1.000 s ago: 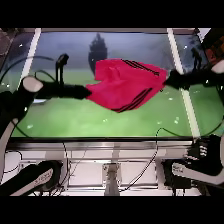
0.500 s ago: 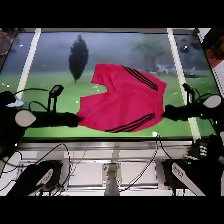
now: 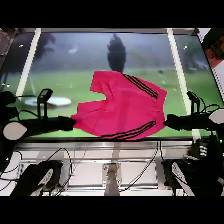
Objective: Fold the clothes and pants, and hang the long-sleeved shirts on hangers.
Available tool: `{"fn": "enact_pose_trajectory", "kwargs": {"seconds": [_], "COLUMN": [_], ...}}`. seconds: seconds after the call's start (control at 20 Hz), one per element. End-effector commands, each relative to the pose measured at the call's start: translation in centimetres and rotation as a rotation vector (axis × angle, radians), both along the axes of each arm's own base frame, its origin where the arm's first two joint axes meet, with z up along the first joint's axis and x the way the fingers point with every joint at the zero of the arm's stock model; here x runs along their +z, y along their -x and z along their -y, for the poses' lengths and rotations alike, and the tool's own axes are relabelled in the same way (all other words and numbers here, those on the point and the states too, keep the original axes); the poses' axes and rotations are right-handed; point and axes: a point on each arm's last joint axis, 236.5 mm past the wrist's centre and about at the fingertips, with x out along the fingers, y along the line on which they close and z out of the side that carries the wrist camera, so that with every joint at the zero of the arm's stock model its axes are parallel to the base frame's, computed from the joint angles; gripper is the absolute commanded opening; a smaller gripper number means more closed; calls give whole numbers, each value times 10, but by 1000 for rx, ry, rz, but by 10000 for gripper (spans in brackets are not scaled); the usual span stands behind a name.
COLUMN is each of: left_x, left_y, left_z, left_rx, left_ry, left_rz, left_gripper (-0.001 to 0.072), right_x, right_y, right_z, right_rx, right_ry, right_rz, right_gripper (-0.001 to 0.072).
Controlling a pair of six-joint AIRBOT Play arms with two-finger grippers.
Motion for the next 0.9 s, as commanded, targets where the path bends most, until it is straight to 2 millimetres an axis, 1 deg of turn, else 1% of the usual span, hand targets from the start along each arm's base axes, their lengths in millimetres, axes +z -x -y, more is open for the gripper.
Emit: {"fn": "enact_pose_trajectory", "kwargs": {"seconds": [0.0,0.1,0.2,0.3,0.35,0.4,0.55,0.6,0.7,0.75,0.85], "left_x": [33,40,47,49,48,45,31,28,26,25,23], "left_y": [-59,-93,-134,-176,-196,-213,-260,-276,-308,-320,-342], "left_z": [17,27,33,38,41,44,51,53,57,58,61], "left_rx": [123,86,84,91,93,95,119,147,219,256,314], "left_ry": [156,146,138,136,137,137,160,186,261,305,384], "left_rz": [98,111,110,106,103,101,91,103,149,161,204], "left_gripper": [11,11,12,12,12,12,12,12,12,12,12], "right_x": [15,31,47,58,63,66,64,62,55,52,51], "right_y": [-35,-67,-103,-145,-167,-189,-243,-258,-285,-299,-330], "right_z": [-4,-2,3,12,15,23,58,64,69,69,79], "right_rx": [-63,-65,-59,-82,-102,-153,-387,-449,-544,-596,-740], "right_ry": [-51,-78,-90,-98,-114,-141,-278,-342,-442,-487,-570], "right_rz": [93,129,159,191,209,217,225,234,254,271,325], "right_gripper": [13,13,13,13,13,13,13,13,13,14,14]}}
